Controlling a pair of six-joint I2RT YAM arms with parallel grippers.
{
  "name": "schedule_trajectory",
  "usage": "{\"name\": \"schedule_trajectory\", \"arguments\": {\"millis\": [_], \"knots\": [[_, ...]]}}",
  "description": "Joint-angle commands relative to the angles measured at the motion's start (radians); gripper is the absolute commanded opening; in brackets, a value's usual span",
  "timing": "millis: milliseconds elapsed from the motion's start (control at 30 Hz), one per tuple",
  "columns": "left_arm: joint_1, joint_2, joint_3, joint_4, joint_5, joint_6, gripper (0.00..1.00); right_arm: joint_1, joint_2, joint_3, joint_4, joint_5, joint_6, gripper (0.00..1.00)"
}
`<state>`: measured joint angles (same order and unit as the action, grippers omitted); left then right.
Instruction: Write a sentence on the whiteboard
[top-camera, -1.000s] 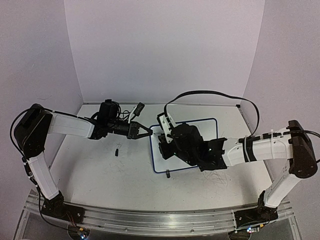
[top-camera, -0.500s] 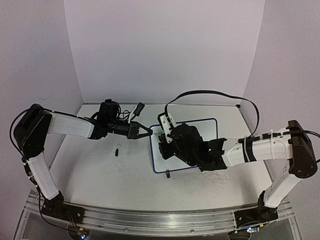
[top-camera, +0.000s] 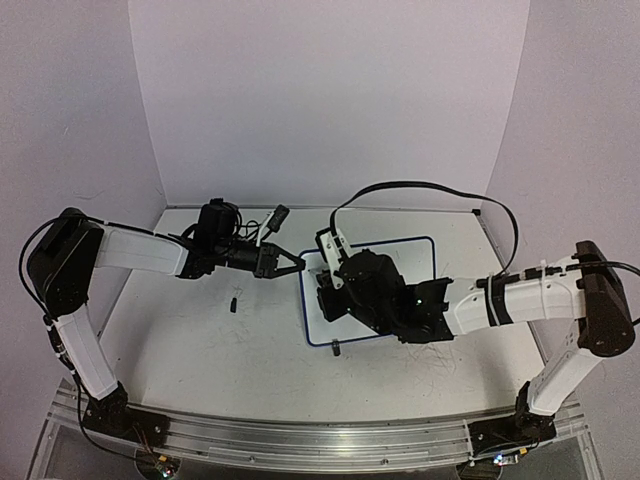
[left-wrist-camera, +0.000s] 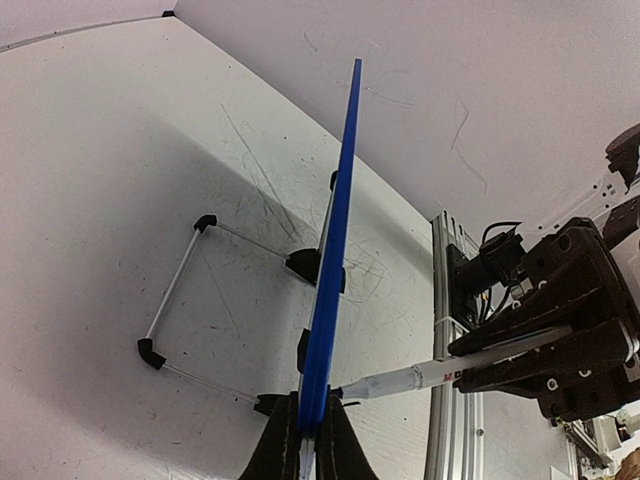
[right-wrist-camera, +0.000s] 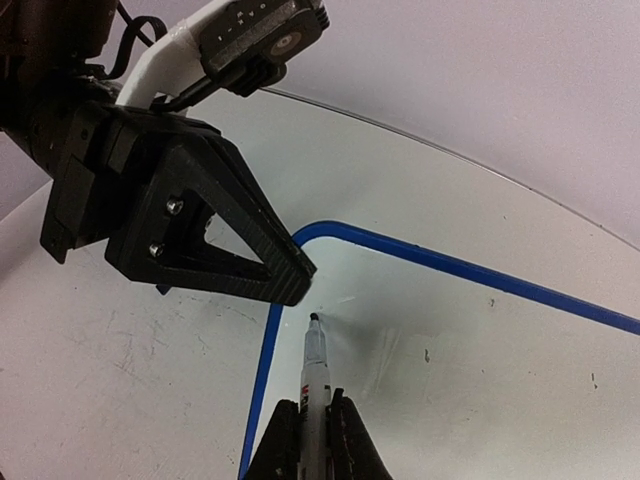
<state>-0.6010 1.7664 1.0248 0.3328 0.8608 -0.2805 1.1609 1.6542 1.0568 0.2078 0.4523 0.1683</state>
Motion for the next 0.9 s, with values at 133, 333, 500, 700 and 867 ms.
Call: {"name": "schedule_trajectory", "arguments": {"millis": [133, 333, 500, 700, 867], "knots": [[-0.003, -0.039, -0.009, -0.017, 0.0, 0.01, 0.0, 0.012, 0.003, -0.024, -0.008, 0.03, 0.043, 0.0], [-0.003, -0.039, -0.01, -0.017, 0.001, 0.009, 0.0, 0.017, 0.001, -0.036, -0.008, 0.024, 0.056, 0.0], [-0.003, -0.038, -0.008, -0.017, 0.001, 0.009, 0.0, 0.018, -0.042, -0.019, 0.02, 0.015, 0.042, 0.0], [-0.003, -0.037, -0.009, -0.017, 0.001, 0.01, 0.0, 0.014, -0.063, 0.001, 0.056, 0.039, 0.006, 0.0], [-0.003, -0.038, -0.01, -0.017, 0.001, 0.01, 0.0, 0.01, -0.042, 0.014, 0.056, 0.053, -0.004, 0.0]]}}
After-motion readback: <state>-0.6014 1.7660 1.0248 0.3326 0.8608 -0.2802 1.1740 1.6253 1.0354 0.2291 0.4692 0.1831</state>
